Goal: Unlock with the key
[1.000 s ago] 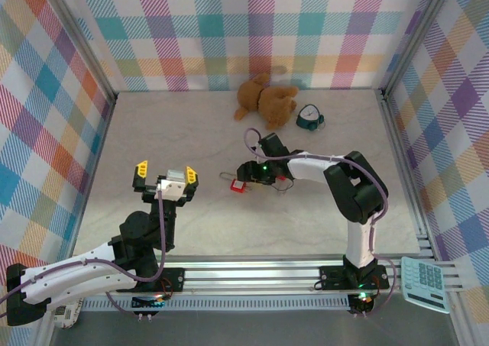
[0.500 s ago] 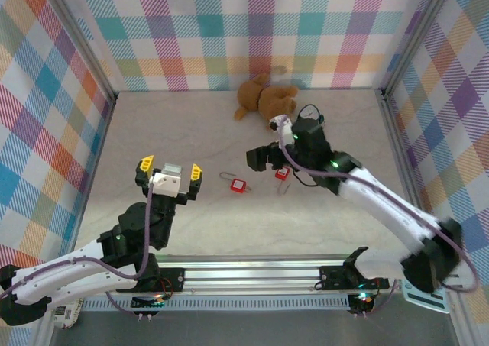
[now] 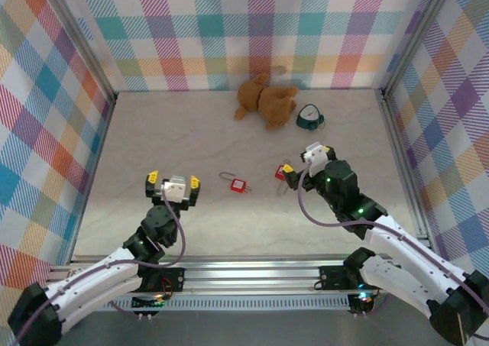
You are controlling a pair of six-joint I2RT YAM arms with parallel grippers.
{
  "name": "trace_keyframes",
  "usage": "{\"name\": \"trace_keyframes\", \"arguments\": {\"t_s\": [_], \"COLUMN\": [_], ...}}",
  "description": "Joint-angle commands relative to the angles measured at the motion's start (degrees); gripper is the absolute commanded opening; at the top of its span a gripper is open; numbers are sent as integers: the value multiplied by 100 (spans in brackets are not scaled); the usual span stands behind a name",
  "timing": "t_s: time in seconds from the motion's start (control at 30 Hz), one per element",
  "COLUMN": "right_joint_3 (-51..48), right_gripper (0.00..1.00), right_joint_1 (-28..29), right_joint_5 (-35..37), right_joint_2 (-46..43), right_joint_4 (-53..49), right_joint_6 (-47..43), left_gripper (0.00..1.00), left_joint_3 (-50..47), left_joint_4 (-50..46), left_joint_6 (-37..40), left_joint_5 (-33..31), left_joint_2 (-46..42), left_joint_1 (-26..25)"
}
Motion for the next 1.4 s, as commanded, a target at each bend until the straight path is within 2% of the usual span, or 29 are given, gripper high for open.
{"name": "trace_keyframes", "arguments": {"t_s": [0.0, 0.07, 0.1, 0.23, 0.3, 0.43, 0.47, 0.5, 0.57, 0.6, 0.67, 0.77, 0.8, 0.97, 1.37], "right_joint_3": [-366, -673, -778, -1164, -1363, -1791, -1871, -1918, -1786, -1659, -1282, -1480, -1379, -860, -882], "right_gripper": [99, 99, 99, 99, 99, 99, 99, 99, 99, 99, 99, 99, 99, 99, 99], "right_joint_1": [-409, -614, -702, -1041, -1285, -1921, -2167, -2409, -2626, -2800, -2839, -3090, -3116, -3413, -3404], "right_joint_5": [-177, -213, -224, -226, -194, -553, -740, -877, -803, -1278, -1292, -1326, -1402, -1936, -1922], "right_joint_2": [60, 245, 352, 710, 890, 1392, 1699, 2123, 2741, 2898, 3316, 4101, 3921, 4021, 4034], "right_joint_4": [1348, 1733, 1843, 2285, 2533, 3458, 3885, 4293, 4950, 4933, 4612, 5783, 5245, 4385, 4464], "right_joint_6": [-168, -139, -125, -267, -239, -216, -174, -91, 189, 407, 478, 766, 782, 959, 939], "left_gripper": [100, 100, 100, 100, 100, 100, 100, 100, 100, 100, 100, 100, 99, 100, 100], "left_joint_3": [-202, -127, -96, 129, 252, 651, 709, 697, 852, 961, 1225, 1667, 1715, 1759, 1735], "left_joint_4": [886, 839, 1080, 2491, 3387, 3919, 4399, 4509, 3596, 3525, 3062, 2174, 2100, 2033, 2079], "left_joint_6": [-927, -1755, -1928, -1730, -1774, -1793, -1704, -1668, -1810, -1785, -1774, -1760, -1815, -1873, -1872], "left_joint_5": [1252, 2539, 2763, 2777, 2997, 2914, 2938, 2968, 2852, 2826, 2849, 3093, 3174, 3108, 3066], "left_joint_2": [234, 737, 1166, 3221, 4118, 5427, 5874, 5938, 5552, 5622, 5635, 5629, 5630, 5638, 5638], "left_joint_1": [1458, 2588, 2878, 3028, 3034, 3078, 3078, 3070, 3074, 3078, 3074, 3137, 3206, 3222, 3225]}}
